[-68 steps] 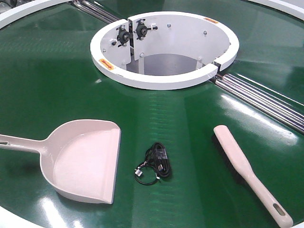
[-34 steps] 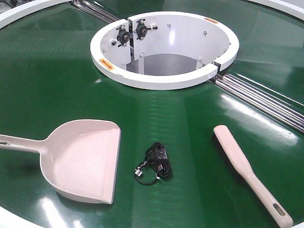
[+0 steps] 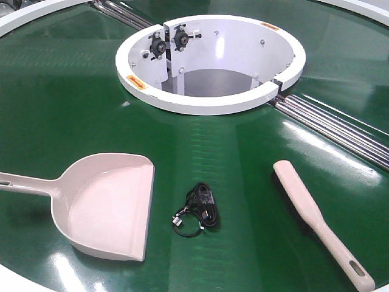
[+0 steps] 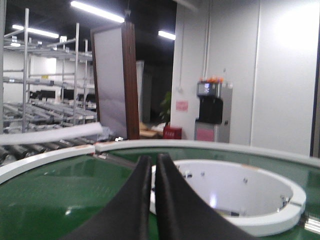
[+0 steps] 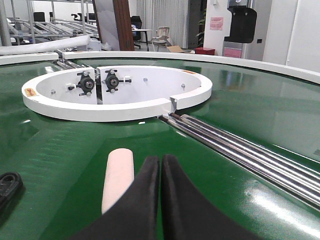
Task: Clean and inspect green conveyor with broom and dustpan
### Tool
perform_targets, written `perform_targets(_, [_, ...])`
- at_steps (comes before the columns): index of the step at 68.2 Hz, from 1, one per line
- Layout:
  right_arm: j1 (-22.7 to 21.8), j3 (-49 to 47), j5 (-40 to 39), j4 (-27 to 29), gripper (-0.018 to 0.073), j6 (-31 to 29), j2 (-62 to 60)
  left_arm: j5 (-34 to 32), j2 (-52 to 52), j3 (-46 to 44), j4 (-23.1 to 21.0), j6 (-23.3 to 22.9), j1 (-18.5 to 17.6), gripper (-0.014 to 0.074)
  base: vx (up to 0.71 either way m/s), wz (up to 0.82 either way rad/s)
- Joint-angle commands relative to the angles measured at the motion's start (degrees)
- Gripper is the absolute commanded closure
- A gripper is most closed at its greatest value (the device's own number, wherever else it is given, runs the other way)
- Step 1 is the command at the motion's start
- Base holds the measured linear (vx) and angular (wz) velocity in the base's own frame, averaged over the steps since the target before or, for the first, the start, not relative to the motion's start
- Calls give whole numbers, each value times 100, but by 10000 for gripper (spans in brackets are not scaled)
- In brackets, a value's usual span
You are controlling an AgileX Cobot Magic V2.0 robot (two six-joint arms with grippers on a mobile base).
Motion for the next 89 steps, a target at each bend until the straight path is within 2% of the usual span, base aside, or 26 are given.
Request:
perform_targets(1, [-8, 123, -434, -20, 568, -13, -109, 523, 703, -830, 66, 82, 12, 603, 0, 0])
perform_targets(11, [-8, 123, -434, -20, 568, -13, -109, 1365, 1580, -1334, 54, 83, 12, 603, 0, 0])
perform_targets(24, [-8, 123, -434, -20, 568, -13, -109, 1488, 2174, -1333, 40, 72, 12, 603, 0, 0])
perform_targets(42, [-8, 123, -434, -20, 568, -13, -109, 1720, 2414, -1333, 53, 66, 12, 580, 0, 0])
perform_targets(53, [-8, 123, -434, -20, 568, -13, -109, 1623, 2414, -1333, 53, 66, 12, 453, 0, 0])
perform_targets(63, [-8, 123, -434, -20, 568, -13, -109, 1632, 2414, -1333, 53, 72, 12, 227, 0, 0])
perform_targets(70, [-8, 123, -434, -20, 568, -13, -109, 1607, 2403, -1333, 53, 72, 12, 107, 0, 0])
perform_targets(76, [-8, 123, -434, -20, 568, -13, -109, 1581, 2396, -1333, 53, 66, 12, 64, 0, 0])
perform_targets(83, [-8, 123, -434, -20, 568, -13, -109, 1596, 2396, -1333, -461, 66, 12, 62, 0, 0])
perform_targets(89, [-8, 123, -434, -20, 568, -13, -109, 1628, 2424, -1402, -525, 306, 12, 62, 0, 0])
